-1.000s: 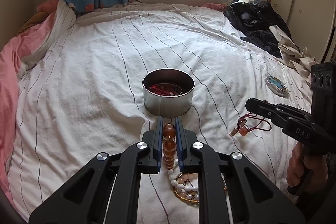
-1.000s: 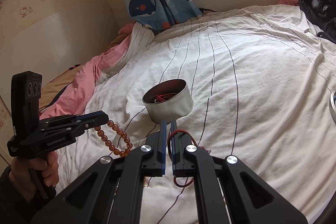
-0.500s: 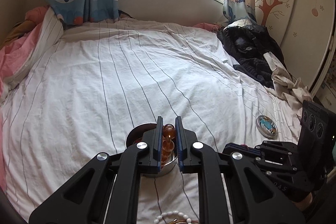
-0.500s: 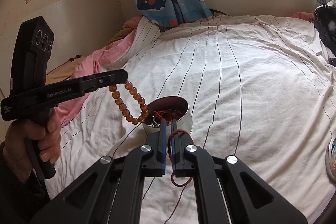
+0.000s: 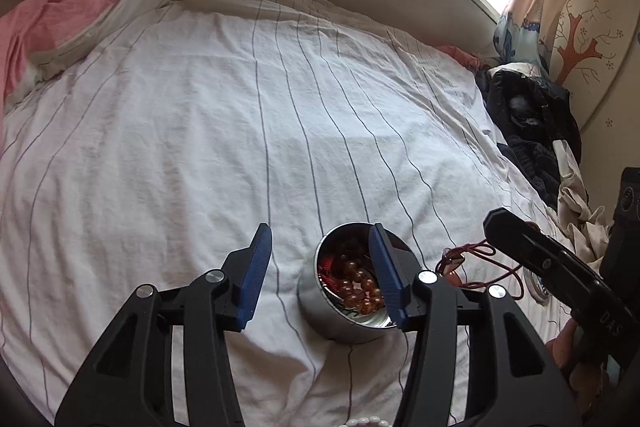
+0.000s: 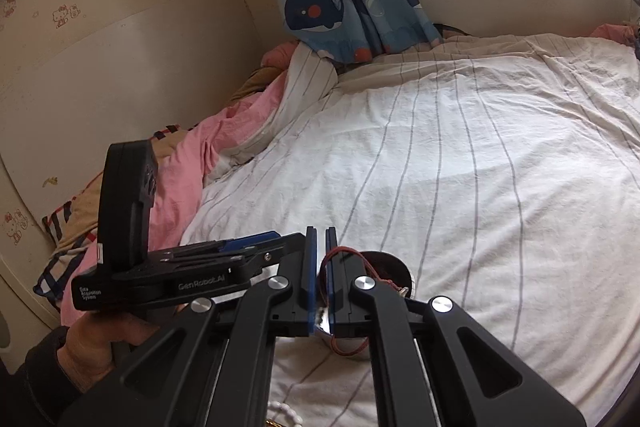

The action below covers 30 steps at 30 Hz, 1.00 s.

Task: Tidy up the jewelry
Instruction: 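Carry both bracelets over the silver tin and open both tools to drop them, then move both open tools to the white bead and gold cord bracelets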

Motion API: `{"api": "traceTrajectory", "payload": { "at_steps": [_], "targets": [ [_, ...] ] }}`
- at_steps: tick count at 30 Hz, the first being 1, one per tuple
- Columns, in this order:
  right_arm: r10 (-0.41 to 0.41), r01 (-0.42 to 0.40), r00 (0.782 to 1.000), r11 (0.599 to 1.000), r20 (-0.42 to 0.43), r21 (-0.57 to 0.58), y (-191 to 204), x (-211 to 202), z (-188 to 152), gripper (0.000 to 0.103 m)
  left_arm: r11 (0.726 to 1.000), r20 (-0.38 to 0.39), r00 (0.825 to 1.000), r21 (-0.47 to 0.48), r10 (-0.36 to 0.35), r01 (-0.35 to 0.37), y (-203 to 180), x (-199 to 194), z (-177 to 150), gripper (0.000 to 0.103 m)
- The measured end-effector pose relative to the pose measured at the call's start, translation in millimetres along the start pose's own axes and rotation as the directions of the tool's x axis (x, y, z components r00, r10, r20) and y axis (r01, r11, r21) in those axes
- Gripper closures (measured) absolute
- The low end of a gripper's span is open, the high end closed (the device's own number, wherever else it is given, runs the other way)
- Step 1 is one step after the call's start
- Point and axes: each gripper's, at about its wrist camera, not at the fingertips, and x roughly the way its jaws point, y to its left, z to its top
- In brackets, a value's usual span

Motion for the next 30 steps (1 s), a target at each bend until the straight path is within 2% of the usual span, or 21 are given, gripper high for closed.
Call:
{"api": "traceTrajectory", "payload": {
  "at_steps": [2, 3, 4, 5, 7, 12, 15, 18, 21, 22, 23, 25, 26, 27, 30],
  "targets": [
    [0.048, -0.047, 0.999, 0.999, -0.016, 0.027, -1, 15, 3, 0.098, 1.0, 0.014, 1.0, -0.01, 0.01, -0.009, 9, -11, -2, 0.049],
    [0.035, -0.033, 0.997, 0.999, -0.065, 0.038, -4, 29, 2, 0.087, 1.0, 0.017, 1.0, -0.012, 0.014, -0.014, 12, -15, -4, 0.048],
    [0.0, 0.007, 0.99, 0.999, -0.143, 0.047, -8, 45, -2, 0.06, 1.0, 0.02, 1.0, -0.011, 0.018, -0.018, 15, -20, -7, 0.047],
    [-0.034, 0.046, 0.978, 0.998, -0.206, 0.054, -13, 57, -7, 0.052, 1.0, 0.023, 1.0, -0.01, 0.02, -0.019, 17, -25, -9, 0.046],
    [-0.089, 0.104, 0.962, 0.993, -0.26, 0.047, -21, 61, -20, 0.05, 1.0, 0.025, 0.999, -0.003, 0.022, -0.022, 20, -33, -17, 0.044],
    [-0.121, 0.135, 0.967, 0.99, -0.225, 0.048, -26, 22, -44, 0.045, 0.999, 0.024, 0.999, 0.033, 0.041, -0.042, 17, -48, -42, 0.042],
    [-0.135, 0.147, 0.966, 0.988, -0.221, 0.039, -26, 5, -60, 0.039, 0.996, 0.03, 0.999, 0.085, 0.029, -0.031, 5, -57, -61, 0.035],
    [-0.164, 0.18, 0.962, 0.982, -0.217, 0.055, -32, -1, -65, 0.039, 0.995, 0.017, 1.0, 0.096, -0.001, 0.0, -3, -60, -75, 0.033],
    [-0.189, 0.205, 0.97, 0.975, -0.155, 0.092, -37, -4, -54, 0.039, 0.996, 0.008, 1.0, 0.093, -0.014, 0.014, -4, -57, -83, 0.033],
    [-0.195, 0.211, 0.97, 0.972, -0.141, 0.104, -38, -2, -50, 0.043, 0.996, 0.004, 1.0, 0.089, -0.016, 0.015, -3, -55, -84, 0.033],
    [-0.206, 0.221, 0.97, 0.969, -0.13, 0.112, -39, 2, -45, 0.046, 0.996, 0.0, 1.0, 0.082, -0.017, 0.017, 0, -54, -84, 0.033],
    [-0.225, 0.238, 0.967, 0.966, -0.122, 0.104, -38, 12, -36, 0.064, 0.998, 0.001, 1.0, 0.063, -0.016, 0.016, 6, -53, -84, 0.033],
    [-0.233, 0.245, 0.964, 0.965, -0.128, 0.089, -36, 20, -33, 0.068, 0.999, 0.002, 1.0, 0.051, -0.015, 0.015, 10, -53, -84, 0.033],
    [-0.239, 0.249, 0.96, 0.966, -0.144, 0.061, -33, 28, -31, 0.078, 0.999, 0.005, 1.0, 0.039, -0.015, 0.015, 13, -53, -83, 0.033],
    [-0.268, 0.263, 0.938, 0.963, -0.219, -0.054, -16, 57, -30, 0.087, 1.0, 0.018, 1.0, 0.022, -0.013, 0.013, 17, -56, -81, 0.033]
  ]
}}
